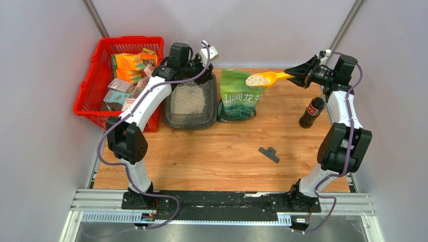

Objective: Fill the litter box with clean litter

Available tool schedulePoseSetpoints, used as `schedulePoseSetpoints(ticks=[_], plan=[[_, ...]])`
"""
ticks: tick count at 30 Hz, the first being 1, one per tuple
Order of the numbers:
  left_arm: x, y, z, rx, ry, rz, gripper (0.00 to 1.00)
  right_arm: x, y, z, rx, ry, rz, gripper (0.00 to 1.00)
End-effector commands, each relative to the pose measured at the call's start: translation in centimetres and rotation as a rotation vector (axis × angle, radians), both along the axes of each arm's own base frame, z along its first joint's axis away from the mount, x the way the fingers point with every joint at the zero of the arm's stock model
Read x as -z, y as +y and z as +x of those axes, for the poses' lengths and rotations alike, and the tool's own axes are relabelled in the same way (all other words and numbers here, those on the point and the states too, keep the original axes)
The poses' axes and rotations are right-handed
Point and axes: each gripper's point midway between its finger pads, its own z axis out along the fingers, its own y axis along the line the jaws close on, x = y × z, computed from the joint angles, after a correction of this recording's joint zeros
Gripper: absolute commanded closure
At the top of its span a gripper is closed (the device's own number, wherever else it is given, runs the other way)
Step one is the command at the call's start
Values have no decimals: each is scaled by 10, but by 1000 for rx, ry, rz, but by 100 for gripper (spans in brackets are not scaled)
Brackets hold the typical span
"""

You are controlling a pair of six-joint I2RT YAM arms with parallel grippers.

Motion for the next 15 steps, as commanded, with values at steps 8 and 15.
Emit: schedulePoseSetpoints(ticks=[8, 15], plan=[[-16, 41, -13, -46, -73, 58, 62, -25, 50, -22, -116, -28, 14, 100], [-10, 65, -31, -85, -55, 83, 62, -20, 79, -17, -177, -23, 20, 100]])
